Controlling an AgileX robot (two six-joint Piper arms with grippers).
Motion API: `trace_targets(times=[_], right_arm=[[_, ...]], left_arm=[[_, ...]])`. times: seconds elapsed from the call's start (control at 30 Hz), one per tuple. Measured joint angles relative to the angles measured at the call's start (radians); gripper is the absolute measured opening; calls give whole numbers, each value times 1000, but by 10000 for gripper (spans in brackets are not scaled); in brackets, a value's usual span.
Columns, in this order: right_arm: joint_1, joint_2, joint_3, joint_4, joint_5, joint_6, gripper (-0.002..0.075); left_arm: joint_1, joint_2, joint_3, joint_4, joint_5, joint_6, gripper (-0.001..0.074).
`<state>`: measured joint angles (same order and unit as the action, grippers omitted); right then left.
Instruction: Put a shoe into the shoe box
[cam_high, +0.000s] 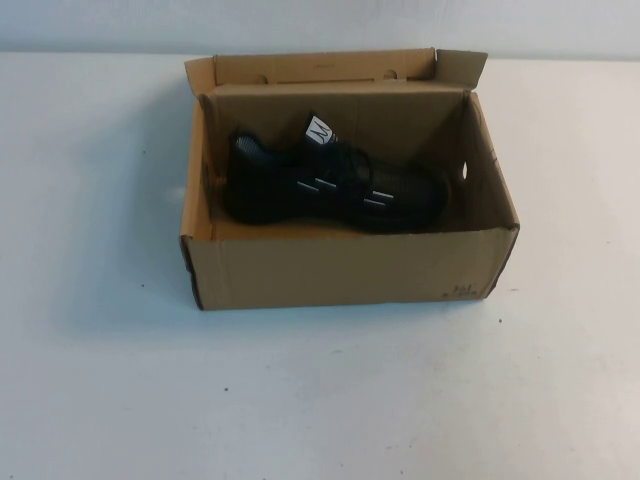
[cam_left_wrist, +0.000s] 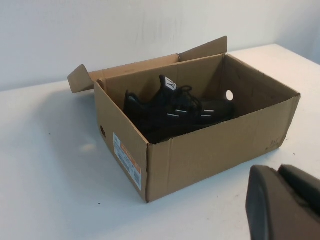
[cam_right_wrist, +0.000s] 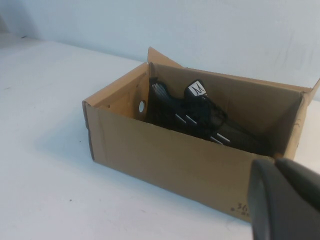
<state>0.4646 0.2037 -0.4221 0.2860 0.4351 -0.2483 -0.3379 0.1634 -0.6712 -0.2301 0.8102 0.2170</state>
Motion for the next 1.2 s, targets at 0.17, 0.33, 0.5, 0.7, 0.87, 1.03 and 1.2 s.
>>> trace_targets(times=[0.17,0.33,0.5,0.7,0.87,1.03,1.2], right_arm=[[-2,0,0,0,0,0,-16],[-2,0,0,2,0,0,-16],[-2,0,2,2,-2,0,-16],[-2,0,8,2,2,0,-16],[-2,0,8,2,6,0,-16],[-2,0,8,2,9,0,-16],[-2,0,8,2,9,0,-16]], left_arm=[[0,0,0,0,0,0,-1],[0,0,31,-3,-7,0,-1],[0,0,104,-5,-12,0,-1],[0,-2,247,64,-123,0,-1],[0,-69,403,110,-459,0,-1],[0,-167,571,195,-642,-101,-1],[0,-174,688,266,-600,-217,-1]])
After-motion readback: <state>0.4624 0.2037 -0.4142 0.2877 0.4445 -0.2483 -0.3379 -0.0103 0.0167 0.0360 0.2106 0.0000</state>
